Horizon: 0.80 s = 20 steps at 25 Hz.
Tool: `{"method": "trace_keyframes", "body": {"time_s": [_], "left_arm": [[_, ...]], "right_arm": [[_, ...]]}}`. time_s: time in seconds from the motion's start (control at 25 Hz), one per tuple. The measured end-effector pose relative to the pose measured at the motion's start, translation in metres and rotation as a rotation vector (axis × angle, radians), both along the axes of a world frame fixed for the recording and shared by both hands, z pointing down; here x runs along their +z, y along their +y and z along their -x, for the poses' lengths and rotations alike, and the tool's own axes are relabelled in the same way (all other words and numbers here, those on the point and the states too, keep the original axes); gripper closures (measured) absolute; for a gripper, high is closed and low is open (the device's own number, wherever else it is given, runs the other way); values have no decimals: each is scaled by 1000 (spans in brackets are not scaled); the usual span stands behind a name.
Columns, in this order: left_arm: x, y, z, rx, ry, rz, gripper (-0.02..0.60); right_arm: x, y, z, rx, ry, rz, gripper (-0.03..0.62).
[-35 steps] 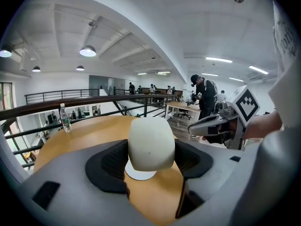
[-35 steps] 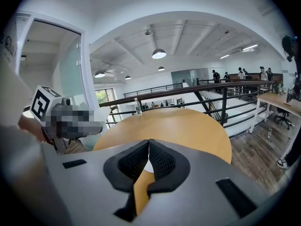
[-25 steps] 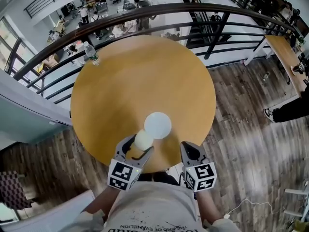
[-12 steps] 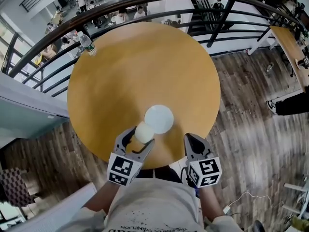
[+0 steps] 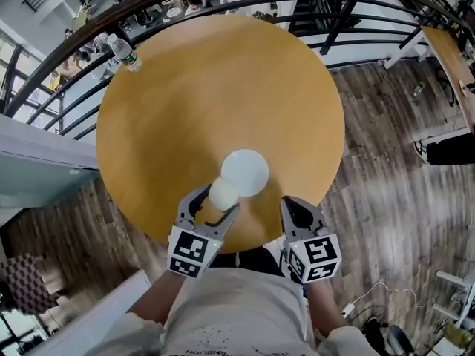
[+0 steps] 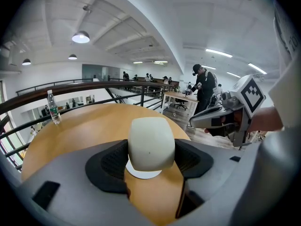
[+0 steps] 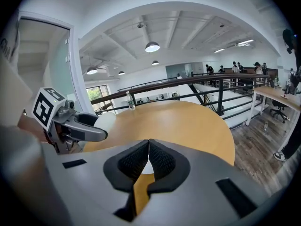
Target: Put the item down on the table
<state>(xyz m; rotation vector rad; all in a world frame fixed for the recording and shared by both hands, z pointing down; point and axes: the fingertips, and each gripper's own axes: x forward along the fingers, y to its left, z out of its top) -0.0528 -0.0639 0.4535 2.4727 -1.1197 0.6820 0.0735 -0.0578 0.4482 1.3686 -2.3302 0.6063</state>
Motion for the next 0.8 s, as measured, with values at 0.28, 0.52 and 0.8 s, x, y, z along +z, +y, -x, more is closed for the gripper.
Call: {"method": "trace_keyframes", "body": {"time_s": [0.28,0.52,0.8], "left_arm": [[25,-14,-1,9,-24,40,273],[51,-27,-2,35,-64,74,273],[70,-30,-10,63,-92,99,273]], "right_arm": [[9,-6,7,-14,-2,21,569],[18,-14,12,-16,-4,34,569],[25,-13,12,-16,-7,49,569]]}}
